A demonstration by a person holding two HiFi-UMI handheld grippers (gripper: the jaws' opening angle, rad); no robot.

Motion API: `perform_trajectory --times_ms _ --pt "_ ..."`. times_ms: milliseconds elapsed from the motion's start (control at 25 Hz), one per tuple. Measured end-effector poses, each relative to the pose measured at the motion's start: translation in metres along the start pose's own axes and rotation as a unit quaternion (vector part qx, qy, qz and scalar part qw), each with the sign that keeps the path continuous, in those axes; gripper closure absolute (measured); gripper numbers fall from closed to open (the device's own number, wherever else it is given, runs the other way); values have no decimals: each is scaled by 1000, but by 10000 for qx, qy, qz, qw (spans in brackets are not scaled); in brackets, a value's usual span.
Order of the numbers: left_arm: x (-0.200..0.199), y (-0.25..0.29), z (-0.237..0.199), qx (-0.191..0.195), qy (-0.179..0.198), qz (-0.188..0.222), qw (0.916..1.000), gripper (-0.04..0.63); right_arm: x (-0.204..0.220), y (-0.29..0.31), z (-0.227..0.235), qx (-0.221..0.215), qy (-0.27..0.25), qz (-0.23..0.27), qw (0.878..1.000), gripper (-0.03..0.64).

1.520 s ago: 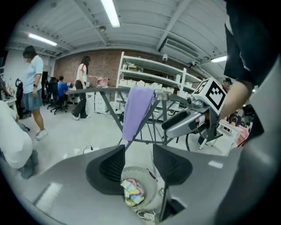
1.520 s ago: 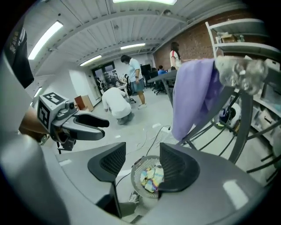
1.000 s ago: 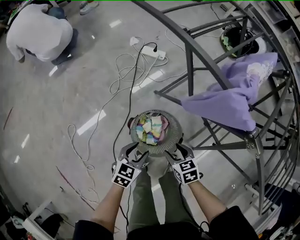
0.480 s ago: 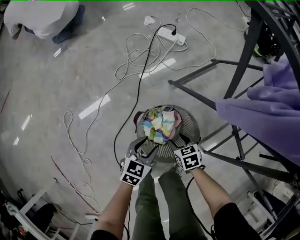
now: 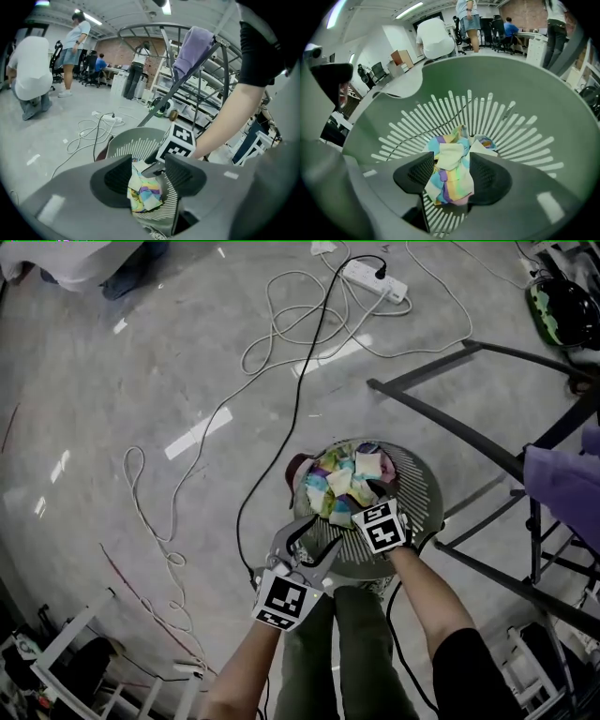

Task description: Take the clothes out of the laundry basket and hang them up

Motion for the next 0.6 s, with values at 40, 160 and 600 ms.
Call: perform_trajectory --times_ms 40,160,600 --pt "1 0 -3 -4 7 61 10000 400 -1 11 0 26 -17 -11 10000 377" --pt "6 3 -10 -5 5 187 9998 400 -1 39 3 99 -40 -41 9999 377" --pt "22 17 -27 87 77 187 9998 400 -3 83 17 258 -247 -137 9993 496"
Point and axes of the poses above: the fingertips, and each gripper's own axes: y forward along the fingers, z to its right, x out of its underside, the point moved 9 cm from there along -y, backward along the fingers, and after that the axes turned 1 degree about z, right-handed, at the moved point
